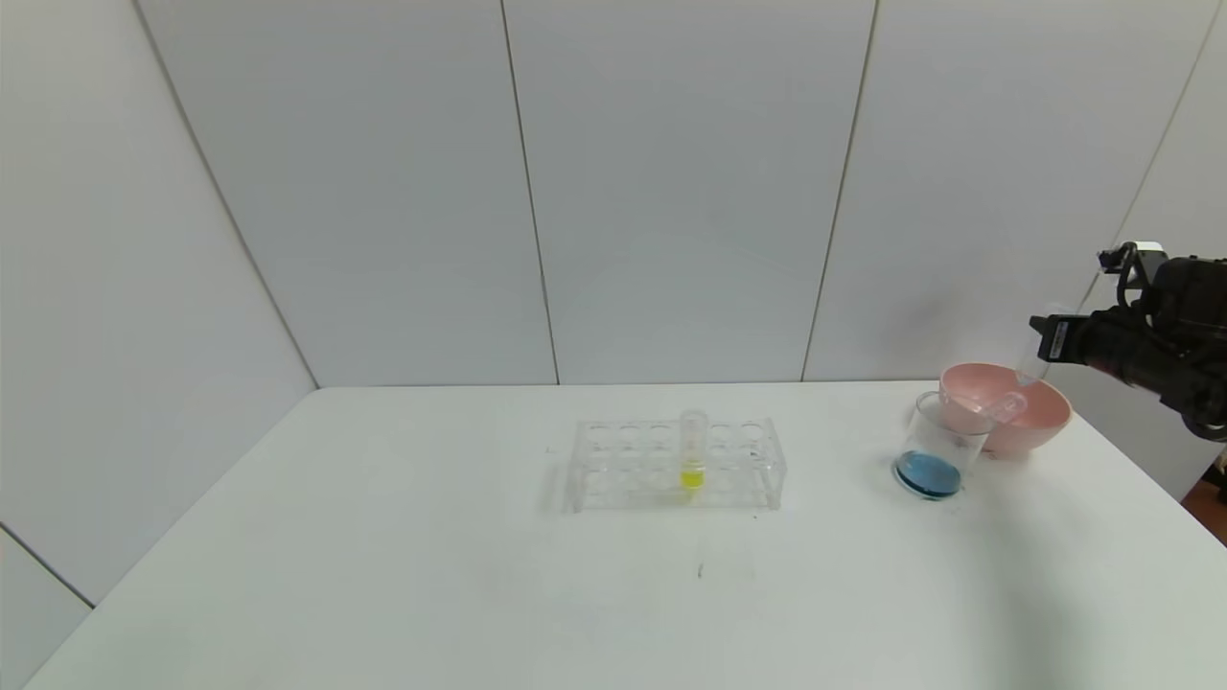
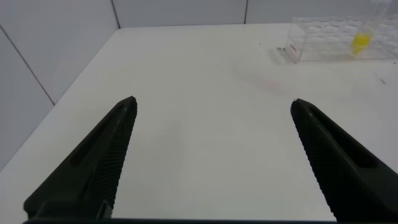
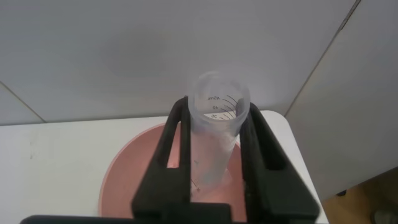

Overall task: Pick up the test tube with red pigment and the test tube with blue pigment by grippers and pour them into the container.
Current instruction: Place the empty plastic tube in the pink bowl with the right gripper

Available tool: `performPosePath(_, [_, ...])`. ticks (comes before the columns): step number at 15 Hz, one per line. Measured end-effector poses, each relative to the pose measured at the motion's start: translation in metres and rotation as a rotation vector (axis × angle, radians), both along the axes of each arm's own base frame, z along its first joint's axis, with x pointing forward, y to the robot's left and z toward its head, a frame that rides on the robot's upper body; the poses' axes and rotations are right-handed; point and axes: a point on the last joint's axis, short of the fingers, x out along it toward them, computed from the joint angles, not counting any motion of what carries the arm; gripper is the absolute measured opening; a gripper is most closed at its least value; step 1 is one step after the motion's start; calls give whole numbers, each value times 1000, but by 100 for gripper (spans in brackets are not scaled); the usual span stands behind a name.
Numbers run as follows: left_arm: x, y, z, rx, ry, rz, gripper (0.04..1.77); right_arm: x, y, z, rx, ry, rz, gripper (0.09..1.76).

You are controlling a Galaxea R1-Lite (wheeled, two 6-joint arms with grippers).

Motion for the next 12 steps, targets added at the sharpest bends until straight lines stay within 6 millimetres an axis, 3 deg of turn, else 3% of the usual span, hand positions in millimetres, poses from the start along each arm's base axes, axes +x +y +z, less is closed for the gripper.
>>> performPosePath(3, [0,0,0,0,0,0,176,6,3,-8,-1,-11,6,93])
performPosePath(7, [0,0,0,0,0,0,176,12,12,-15,-4,-11,22,124])
performPosePath(10, [0,0,0,0,0,0,176,14,34,-14,-14,-18,26,139])
performPosePath(12, [0,0,0,0,0,0,176,10,61,-13,-19,-25,56,146])
